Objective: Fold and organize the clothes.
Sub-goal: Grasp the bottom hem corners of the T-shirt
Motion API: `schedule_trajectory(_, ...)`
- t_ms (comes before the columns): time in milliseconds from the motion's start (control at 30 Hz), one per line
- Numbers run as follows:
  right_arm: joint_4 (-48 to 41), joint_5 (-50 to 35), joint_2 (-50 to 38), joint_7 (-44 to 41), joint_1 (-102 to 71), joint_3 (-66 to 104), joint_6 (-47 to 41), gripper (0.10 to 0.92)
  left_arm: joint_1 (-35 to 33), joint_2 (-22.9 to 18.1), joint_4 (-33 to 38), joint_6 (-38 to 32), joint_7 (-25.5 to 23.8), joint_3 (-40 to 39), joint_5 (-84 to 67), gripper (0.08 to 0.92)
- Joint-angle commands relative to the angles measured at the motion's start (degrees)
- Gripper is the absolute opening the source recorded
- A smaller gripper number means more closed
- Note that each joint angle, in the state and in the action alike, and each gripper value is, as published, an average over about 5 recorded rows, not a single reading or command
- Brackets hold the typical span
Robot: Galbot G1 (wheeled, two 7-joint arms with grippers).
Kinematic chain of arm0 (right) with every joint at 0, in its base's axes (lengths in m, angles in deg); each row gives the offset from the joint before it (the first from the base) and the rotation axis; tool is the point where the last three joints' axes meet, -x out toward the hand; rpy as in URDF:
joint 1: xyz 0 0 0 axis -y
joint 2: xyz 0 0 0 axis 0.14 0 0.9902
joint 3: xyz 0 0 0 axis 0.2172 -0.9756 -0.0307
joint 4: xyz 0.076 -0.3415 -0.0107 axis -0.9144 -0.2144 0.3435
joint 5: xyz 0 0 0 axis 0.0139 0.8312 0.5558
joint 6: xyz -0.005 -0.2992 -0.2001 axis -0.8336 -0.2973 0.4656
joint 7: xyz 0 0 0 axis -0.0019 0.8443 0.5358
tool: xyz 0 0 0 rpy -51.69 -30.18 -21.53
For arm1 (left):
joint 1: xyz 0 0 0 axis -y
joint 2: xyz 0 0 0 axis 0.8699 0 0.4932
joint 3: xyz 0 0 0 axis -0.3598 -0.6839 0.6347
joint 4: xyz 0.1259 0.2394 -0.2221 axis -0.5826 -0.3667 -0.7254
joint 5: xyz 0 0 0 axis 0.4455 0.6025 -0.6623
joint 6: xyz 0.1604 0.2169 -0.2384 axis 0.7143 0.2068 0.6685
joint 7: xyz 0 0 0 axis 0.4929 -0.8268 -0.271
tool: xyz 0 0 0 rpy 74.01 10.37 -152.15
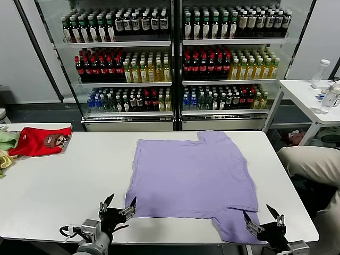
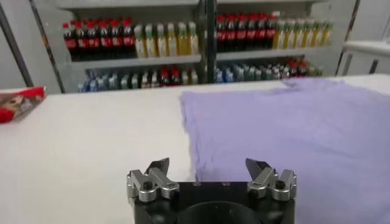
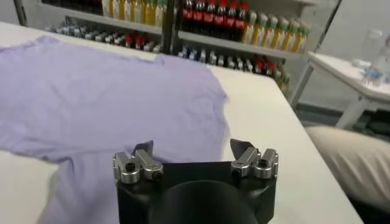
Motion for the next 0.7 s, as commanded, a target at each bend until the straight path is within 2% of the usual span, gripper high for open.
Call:
schedule_trajectory(33, -0.74, -1.64, -0.07, 0.68, -2.94, -0.01, 0.16, 0.823, -0.77, 0.05, -2.65, 2.6, 2.98, -0.32, -0.93, 0.823)
schedule_trajectory(500, -1.39, -2.65, 0.94, 1.14, -3.47, -0.84, 0.16, 0.823, -0.42, -0.19, -2.35, 2.61, 2.23, 0.17, -2.65, 0.823)
schedule_trajectory(600, -1.5, -3.03, 1.02, 1.16, -3.29, -1.17, -0.01, 0.797, -1.19, -0.16, -1.58, 2.59, 1.39, -0.18, -2.83, 0.822)
schedule_trajectory(700, -1.6, -3.28, 1.08, 1.08, -3.11, -1.49, -0.1, 0.725, -1.68, -0.33, -1.16, 2.53, 0.61, -0.51, -2.96, 0.79)
